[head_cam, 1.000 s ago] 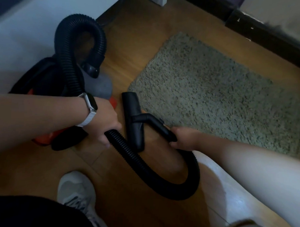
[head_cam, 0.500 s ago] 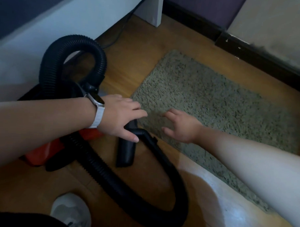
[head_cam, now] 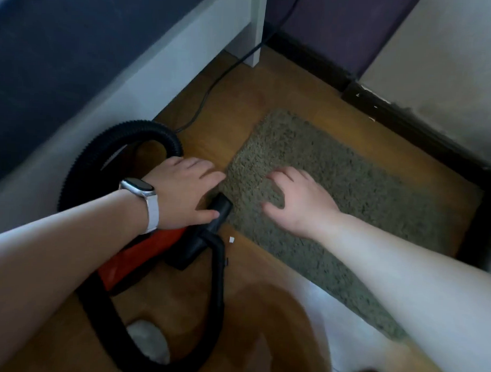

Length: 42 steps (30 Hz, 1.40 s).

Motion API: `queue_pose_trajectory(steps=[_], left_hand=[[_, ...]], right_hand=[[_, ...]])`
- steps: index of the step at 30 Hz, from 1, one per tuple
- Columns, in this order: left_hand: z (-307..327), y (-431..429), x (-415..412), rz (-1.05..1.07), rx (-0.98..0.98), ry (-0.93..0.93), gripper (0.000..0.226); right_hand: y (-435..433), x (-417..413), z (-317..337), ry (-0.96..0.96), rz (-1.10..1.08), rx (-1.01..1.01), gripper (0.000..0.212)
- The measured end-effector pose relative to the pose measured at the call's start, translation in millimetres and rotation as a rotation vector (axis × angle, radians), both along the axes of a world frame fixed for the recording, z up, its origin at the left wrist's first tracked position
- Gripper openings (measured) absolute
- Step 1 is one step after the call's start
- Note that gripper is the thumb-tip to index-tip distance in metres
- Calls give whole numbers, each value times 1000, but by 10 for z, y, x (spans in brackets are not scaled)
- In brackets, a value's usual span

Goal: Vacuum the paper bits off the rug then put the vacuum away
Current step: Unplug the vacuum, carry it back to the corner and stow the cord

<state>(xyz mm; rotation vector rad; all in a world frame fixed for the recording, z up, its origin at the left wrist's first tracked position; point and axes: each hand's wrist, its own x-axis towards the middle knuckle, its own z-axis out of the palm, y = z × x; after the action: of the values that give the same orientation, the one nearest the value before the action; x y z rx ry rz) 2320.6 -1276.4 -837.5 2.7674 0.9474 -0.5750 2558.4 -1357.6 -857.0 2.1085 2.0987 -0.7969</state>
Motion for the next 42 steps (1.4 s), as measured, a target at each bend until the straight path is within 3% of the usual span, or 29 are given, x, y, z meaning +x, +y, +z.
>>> queue_pose_trajectory(steps=[10, 17, 29, 42], left_hand=[[1834, 360, -144, 60, -46, -161, 73], [2694, 696, -348, 53, -81, -249, 71], [3130, 1068, -277, 89, -12, -260, 70], [3281, 1733, 879, 196, -25, -229, 70]], right_hand=[[284, -339, 1843, -19, -47, -35, 63], [508, -679, 2734, -64, -141, -46, 63], [805, -483, 3321, -124, -159, 64, 64], [1533, 675, 3503, -53, -197, 115, 63]])
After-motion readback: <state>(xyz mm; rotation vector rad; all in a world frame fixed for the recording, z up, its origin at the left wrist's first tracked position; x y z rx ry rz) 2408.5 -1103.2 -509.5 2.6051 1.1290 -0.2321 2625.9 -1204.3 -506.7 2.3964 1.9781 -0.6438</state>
